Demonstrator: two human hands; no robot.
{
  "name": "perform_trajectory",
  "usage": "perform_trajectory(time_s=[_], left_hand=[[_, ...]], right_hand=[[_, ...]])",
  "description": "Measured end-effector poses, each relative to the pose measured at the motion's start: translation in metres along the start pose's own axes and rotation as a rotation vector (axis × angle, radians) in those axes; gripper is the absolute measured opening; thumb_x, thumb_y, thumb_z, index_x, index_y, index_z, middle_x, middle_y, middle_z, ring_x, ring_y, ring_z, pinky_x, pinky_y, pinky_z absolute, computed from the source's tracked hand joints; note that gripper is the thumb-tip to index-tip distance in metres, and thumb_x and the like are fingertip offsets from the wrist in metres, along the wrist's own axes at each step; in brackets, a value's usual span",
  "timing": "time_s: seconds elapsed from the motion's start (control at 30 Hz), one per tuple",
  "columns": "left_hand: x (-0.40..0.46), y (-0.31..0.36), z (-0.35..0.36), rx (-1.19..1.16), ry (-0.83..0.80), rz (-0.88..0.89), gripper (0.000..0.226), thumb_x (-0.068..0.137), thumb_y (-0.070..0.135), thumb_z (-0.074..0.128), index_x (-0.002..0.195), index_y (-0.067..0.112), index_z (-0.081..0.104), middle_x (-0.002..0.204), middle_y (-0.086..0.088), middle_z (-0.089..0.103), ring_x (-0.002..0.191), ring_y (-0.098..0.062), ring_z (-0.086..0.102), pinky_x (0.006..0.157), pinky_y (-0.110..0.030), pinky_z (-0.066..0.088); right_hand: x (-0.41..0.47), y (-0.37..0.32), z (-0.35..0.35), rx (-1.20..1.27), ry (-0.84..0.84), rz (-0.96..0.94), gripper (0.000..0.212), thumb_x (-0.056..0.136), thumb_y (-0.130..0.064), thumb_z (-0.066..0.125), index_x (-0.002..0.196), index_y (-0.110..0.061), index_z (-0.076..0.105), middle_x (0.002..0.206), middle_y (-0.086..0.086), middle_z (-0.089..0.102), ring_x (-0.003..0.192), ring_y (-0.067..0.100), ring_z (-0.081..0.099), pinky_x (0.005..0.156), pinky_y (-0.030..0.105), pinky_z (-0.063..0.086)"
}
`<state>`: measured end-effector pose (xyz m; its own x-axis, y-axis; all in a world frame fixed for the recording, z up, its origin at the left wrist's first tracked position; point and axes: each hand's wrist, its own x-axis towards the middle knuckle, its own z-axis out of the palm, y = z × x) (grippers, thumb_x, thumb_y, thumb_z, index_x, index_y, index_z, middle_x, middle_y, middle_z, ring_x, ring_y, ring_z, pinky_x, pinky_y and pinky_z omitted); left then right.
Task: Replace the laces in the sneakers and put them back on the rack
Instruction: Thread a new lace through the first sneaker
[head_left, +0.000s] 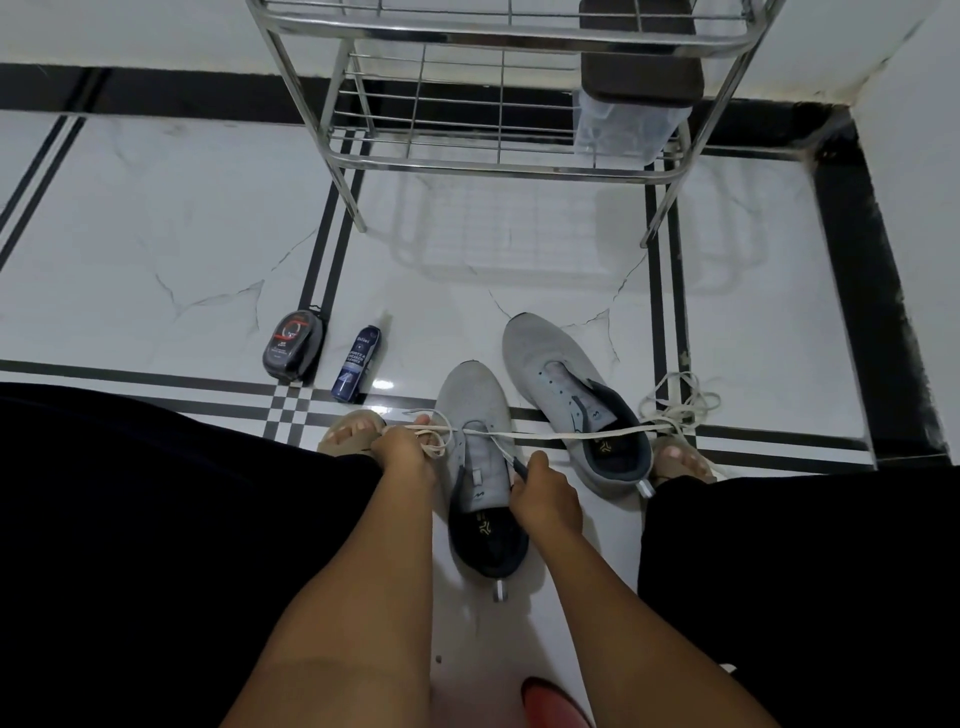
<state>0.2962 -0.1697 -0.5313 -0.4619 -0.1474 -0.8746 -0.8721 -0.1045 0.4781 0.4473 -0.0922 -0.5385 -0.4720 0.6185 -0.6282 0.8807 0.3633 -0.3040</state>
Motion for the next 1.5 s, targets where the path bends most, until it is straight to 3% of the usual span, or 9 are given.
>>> perform_trajectory(time_s=[0.1,0.27,0.47,0.6,0.7,0.8,1.1,1.23,1.5], left_hand=[[0.005,0.006,-0.001,-0.014,0.084,0.077,0.042,0.105,0.016,0.020,0.136,0.002,0.044,0.111,-0.018,0.069,0.073,-0.024,0.058,0.060,-0.029,0.045],[-0.002,0.006,-0.009,0.189,0.005,0.127,0.039,0.098,0.004,0.034,0.134,-0.008,0.044,0.138,-0.025,0.050,0.123,-0.038,0.053,0.082,-0.035,0.048],[-0.013,-0.005,-0.008,0.595,0.248,0.356,0.054,0.096,0.025,0.052,0.144,0.009,0.034,0.145,-0.015,0.041,0.126,-0.040,0.047,0.101,-0.046,0.042],[-0.020,-0.030,-0.008,1.114,0.249,0.632,0.043,0.092,0.045,0.051,0.121,0.015,0.061,0.139,-0.010,0.045,0.124,-0.032,0.046,0.104,-0.048,0.038],[-0.023,-0.043,-0.005,1.344,0.049,0.658,0.042,0.086,0.052,0.054,0.108,0.019,0.066,0.117,-0.006,0.056,0.108,-0.028,0.056,0.089,-0.038,0.046],[-0.027,-0.046,-0.005,1.317,-0.038,0.593,0.028,0.090,0.036,0.055,0.110,0.016,0.059,0.116,-0.007,0.056,0.104,-0.027,0.058,0.079,-0.033,0.043],[-0.035,-0.041,-0.004,1.317,-0.030,0.602,0.022,0.093,0.020,0.049,0.111,0.015,0.061,0.116,-0.009,0.059,0.105,-0.027,0.058,0.079,-0.029,0.040],[-0.037,-0.040,-0.001,1.274,-0.024,0.573,0.027,0.091,0.022,0.051,0.117,0.015,0.057,0.119,-0.008,0.056,0.106,-0.028,0.058,0.078,-0.032,0.042],[-0.052,-0.023,0.030,1.043,-0.359,0.835,0.031,0.100,0.015,0.043,0.127,0.015,0.058,0.126,-0.006,0.060,0.113,-0.021,0.056,0.086,-0.024,0.038]], right_hand=[[0.000,0.000,0.000,0.008,0.001,0.003,0.025,0.098,-0.026,0.043,0.116,-0.010,0.042,0.116,0.014,0.062,0.107,0.034,0.058,0.079,0.038,0.046],[0.000,0.001,-0.001,0.027,-0.008,0.010,0.025,0.097,-0.029,0.044,0.114,-0.011,0.042,0.115,0.013,0.062,0.106,0.034,0.058,0.079,0.038,0.047],[0.002,-0.001,-0.005,0.575,-0.085,0.118,0.053,0.078,-0.071,0.056,0.095,-0.022,0.055,0.091,-0.003,0.061,0.085,0.017,0.060,0.071,0.030,0.047],[0.024,-0.009,-0.014,1.136,-0.110,0.211,0.023,0.091,-0.035,0.063,0.079,-0.018,0.054,0.061,-0.004,0.046,0.048,0.008,0.041,0.042,0.018,0.033],[0.032,-0.016,-0.017,1.213,-0.136,0.189,0.010,0.094,-0.008,0.059,0.086,-0.014,0.058,0.073,0.003,0.056,0.061,0.010,0.050,0.059,0.022,0.047],[0.036,-0.021,-0.013,1.230,-0.125,0.189,0.013,0.094,-0.008,0.059,0.082,-0.014,0.058,0.083,0.007,0.061,0.076,0.015,0.058,0.084,0.033,0.052],[0.041,-0.018,-0.007,1.246,-0.064,0.257,0.017,0.101,-0.021,0.048,0.084,-0.017,0.047,0.089,0.007,0.056,0.084,0.027,0.065,0.072,0.032,0.056],[0.040,-0.022,-0.016,1.261,-0.048,0.249,0.010,0.098,-0.013,0.051,0.088,-0.015,0.049,0.077,0.004,0.054,0.063,0.013,0.055,0.049,0.019,0.047],[0.027,-0.041,-0.061,1.125,0.166,-0.012,0.026,0.091,-0.018,0.066,0.068,-0.015,0.055,0.063,0.003,0.057,0.061,0.017,0.054,0.066,0.037,0.054]])
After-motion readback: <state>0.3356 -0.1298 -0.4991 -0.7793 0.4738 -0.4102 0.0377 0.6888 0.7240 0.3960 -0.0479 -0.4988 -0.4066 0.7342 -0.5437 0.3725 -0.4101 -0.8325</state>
